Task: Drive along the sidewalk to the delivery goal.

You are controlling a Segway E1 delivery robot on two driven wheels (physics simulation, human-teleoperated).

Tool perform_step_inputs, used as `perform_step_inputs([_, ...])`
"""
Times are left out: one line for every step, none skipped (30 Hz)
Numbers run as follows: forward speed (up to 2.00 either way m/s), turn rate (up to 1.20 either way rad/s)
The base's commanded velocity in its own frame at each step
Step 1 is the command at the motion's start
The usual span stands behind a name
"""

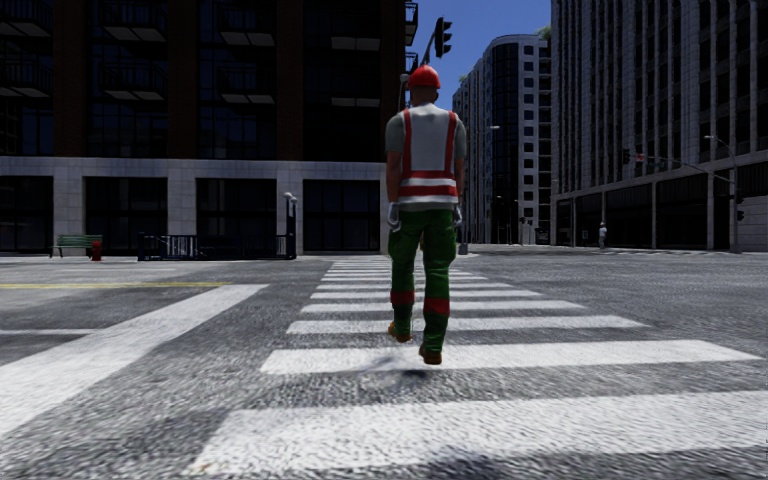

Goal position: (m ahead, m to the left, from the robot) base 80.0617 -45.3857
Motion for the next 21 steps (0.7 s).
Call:
perform_step_inputs([1.06,0.00])
perform_step_inputs([1.06,0.00])
perform_step_inputs([1.06,0.00])
perform_step_inputs([1.06,0.00])
perform_step_inputs([1.06,0.00])
perform_step_inputs([1.06,0.00])
perform_step_inputs([1.06,0.00])
perform_step_inputs([1.06,0.00])
perform_step_inputs([1.06,0.00])
perform_step_inputs([1.06,0.00])
perform_step_inputs([1.06,0.00])
perform_step_inputs([1.06,0.00])
perform_step_inputs([1.06,0.00])
perform_step_inputs([1.06,0.00])
perform_step_inputs([1.06,0.00])
perform_step_inputs([1.06,0.00])
perform_step_inputs([1.06,0.00])
perform_step_inputs([1.06,0.00])
perform_step_inputs([1.06,0.00])
perform_step_inputs([1.07,0.00])
perform_step_inputs([1.10,0.00])
